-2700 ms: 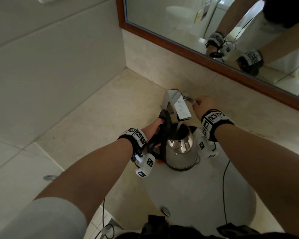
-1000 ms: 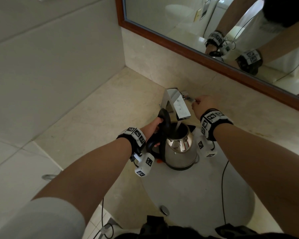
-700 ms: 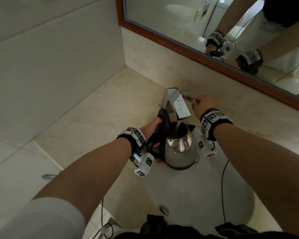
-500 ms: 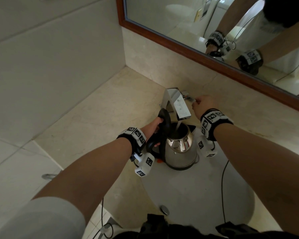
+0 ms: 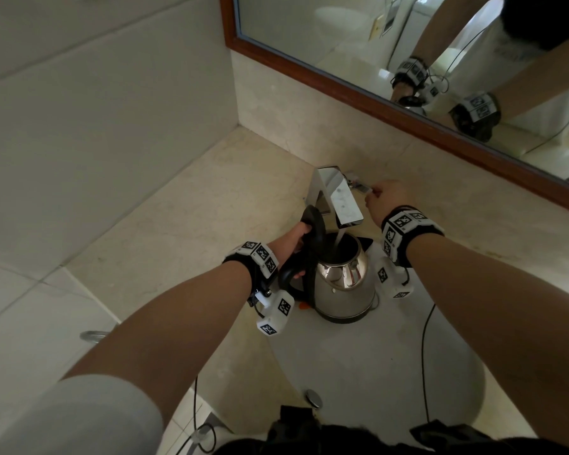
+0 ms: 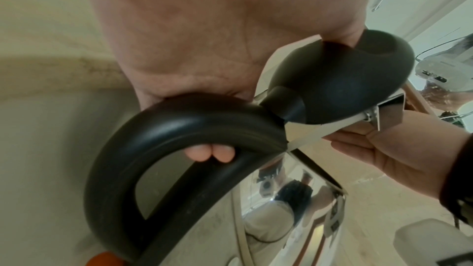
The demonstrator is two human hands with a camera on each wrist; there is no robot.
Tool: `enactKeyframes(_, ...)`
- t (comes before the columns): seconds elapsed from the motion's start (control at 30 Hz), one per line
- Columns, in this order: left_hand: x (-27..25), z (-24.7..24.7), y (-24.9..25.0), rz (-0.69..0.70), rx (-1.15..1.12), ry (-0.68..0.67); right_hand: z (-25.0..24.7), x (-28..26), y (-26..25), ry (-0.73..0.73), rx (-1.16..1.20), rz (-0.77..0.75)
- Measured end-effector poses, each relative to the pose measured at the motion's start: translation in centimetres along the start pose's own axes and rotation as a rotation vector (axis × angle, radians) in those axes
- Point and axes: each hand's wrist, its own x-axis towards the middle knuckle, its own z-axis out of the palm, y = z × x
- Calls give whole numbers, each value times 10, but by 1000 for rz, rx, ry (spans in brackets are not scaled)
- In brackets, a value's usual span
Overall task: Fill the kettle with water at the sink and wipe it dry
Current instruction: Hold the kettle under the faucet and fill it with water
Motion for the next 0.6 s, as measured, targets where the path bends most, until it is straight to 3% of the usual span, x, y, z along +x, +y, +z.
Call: enactKeyframes(0.6, 0, 1, 0, 18, -17, -8, -1, -1, -1, -2, -10, 11)
